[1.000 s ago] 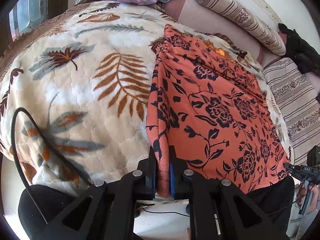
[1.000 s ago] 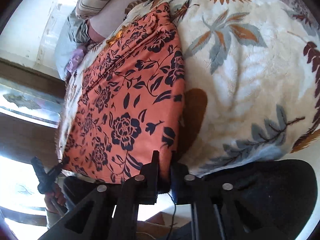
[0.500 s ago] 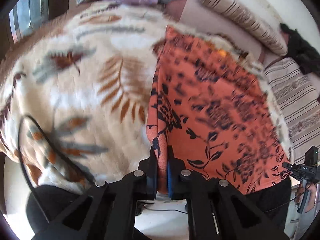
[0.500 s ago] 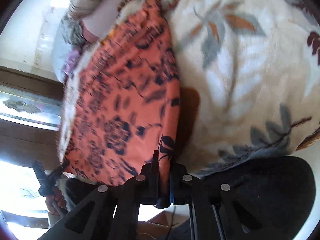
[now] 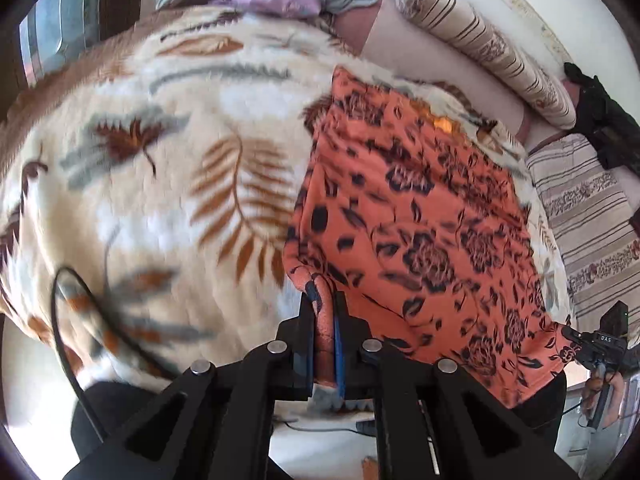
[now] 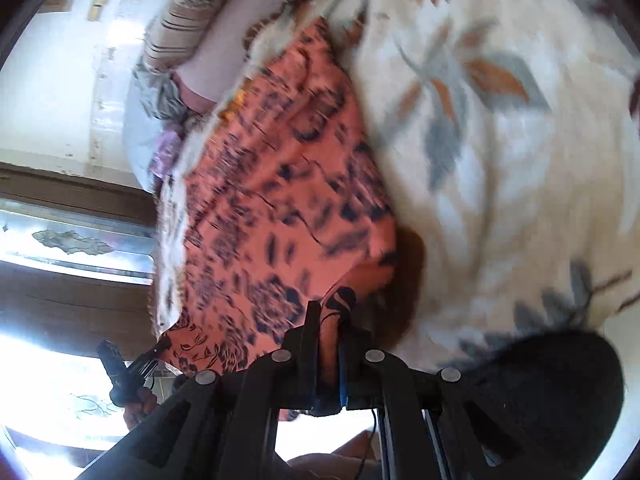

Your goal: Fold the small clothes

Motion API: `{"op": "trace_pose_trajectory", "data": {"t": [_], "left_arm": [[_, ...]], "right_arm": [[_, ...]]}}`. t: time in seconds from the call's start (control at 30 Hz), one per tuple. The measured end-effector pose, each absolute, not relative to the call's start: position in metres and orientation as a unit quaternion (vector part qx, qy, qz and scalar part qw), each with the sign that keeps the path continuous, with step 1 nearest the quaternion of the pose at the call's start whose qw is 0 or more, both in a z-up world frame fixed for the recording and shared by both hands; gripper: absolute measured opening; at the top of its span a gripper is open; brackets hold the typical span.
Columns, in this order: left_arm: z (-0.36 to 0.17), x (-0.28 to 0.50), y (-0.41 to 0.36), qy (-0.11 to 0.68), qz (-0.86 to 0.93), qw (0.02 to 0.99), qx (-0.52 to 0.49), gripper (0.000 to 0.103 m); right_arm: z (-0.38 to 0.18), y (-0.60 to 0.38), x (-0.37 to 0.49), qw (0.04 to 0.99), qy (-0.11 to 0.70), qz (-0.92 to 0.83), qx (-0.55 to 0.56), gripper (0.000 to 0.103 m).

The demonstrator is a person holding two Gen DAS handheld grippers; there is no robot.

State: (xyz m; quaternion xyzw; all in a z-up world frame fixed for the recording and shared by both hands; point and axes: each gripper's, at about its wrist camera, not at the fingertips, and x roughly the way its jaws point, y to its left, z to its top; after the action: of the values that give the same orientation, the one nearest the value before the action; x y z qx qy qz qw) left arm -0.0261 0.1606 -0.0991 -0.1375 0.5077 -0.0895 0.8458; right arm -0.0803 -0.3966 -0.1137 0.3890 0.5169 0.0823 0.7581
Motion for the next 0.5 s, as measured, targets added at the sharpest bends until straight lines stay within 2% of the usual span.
{"op": "trace_pose_trajectory", "data": {"t": [0.07,0.2,0.3,0.43,0.5], "left_arm": [[-0.113,-0.018,0.162,0.534,-0.082,0.83,-0.138,0.008],[-0.147,-0.002,0.157,0.602,-0.068,0.787,-0.114,0.008],[-0.105,0.033,0.151,0.565,-0.1,0.812,-0.105,0.008],[-0.025,0.117,0.14,0.463,-0.142,0.867,-0.113,0.008],[-0.01,0.168,0.136,0.436,-0.138,0.88,-0.13,0.008]], "right_arm": [[-0.113,-0.396,-0.073,0.757,0.521,0.081,0.385,0.007],[-0.157,-0.391,-0.061,0.706,0.585,0.068,0.393,0.007],[-0.141,-0.392,-0.031,0.715,0.582,0.078,0.379,0.007],[-0.071,-0.406,0.052,0.771,0.51,0.109,0.365,0.007],[-0.044,-0.421,0.101,0.798,0.46,0.104,0.375,0.007]]}}
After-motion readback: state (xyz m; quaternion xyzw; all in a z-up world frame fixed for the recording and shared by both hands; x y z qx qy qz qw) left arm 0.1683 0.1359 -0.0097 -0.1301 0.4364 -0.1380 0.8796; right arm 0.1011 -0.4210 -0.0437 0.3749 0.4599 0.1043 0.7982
